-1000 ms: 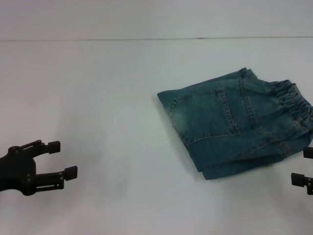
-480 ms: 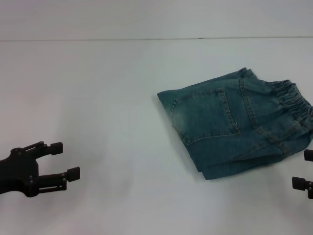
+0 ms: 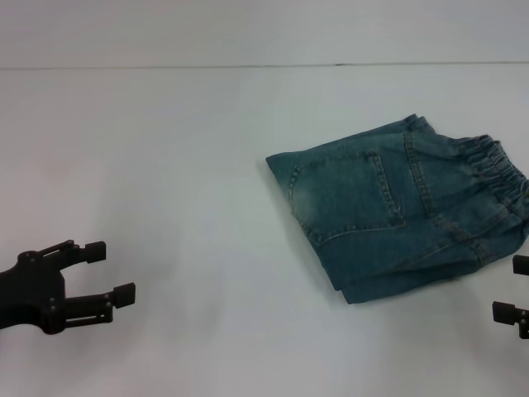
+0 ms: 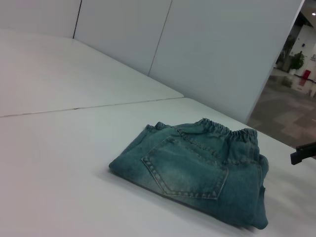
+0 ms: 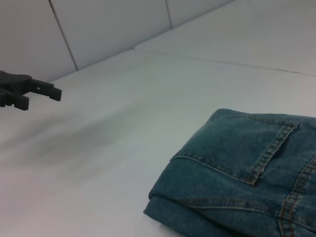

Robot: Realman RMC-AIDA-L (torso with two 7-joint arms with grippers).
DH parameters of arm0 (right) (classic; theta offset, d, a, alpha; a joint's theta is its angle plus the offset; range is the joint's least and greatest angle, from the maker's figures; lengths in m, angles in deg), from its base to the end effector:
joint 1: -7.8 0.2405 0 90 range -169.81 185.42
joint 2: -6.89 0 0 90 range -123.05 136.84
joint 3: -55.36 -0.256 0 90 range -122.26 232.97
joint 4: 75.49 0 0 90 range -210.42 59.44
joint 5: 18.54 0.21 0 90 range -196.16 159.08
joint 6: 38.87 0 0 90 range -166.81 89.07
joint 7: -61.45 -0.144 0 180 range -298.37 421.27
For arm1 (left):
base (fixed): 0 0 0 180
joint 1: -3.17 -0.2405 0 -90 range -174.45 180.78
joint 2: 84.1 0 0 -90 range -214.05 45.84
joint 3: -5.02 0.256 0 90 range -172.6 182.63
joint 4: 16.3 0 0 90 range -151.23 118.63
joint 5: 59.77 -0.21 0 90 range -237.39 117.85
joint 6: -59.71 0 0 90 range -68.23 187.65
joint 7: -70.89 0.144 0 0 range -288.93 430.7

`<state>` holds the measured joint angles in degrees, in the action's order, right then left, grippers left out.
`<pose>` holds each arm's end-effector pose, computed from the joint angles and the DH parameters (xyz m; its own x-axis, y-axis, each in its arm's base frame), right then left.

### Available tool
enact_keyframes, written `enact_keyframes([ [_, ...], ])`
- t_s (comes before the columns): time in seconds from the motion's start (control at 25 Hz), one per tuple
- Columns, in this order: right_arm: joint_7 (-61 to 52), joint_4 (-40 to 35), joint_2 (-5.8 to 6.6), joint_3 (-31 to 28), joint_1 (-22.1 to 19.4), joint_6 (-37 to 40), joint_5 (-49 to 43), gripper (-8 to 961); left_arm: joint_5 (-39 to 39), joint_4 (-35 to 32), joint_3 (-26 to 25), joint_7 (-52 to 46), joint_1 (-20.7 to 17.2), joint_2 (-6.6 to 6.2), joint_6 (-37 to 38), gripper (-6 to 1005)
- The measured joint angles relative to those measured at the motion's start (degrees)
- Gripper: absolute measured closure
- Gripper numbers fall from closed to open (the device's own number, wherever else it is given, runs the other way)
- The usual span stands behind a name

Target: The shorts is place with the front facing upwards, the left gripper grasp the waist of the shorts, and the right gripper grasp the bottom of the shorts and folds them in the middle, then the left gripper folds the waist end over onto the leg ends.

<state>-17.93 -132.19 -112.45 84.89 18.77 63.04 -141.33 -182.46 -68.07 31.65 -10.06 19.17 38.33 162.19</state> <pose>0.3460 0.2267 0.0669 0.7899 -0.4481 -0.4187 -0.5798 -0.7680 -0.2720 -0.3210 0.2457 0.0377 0.7229 0.4510 0.5235 0.6059 -0.7779 -0.1666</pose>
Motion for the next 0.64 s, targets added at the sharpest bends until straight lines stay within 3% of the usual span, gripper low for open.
enact_keyframes([
  [0.64, 0.6, 0.8, -0.29, -0.9, 0.0, -0.1, 0.0, 22, -0.1, -0.1, 0.0, 0.1, 0.0, -0.11, 0.0, 61],
])
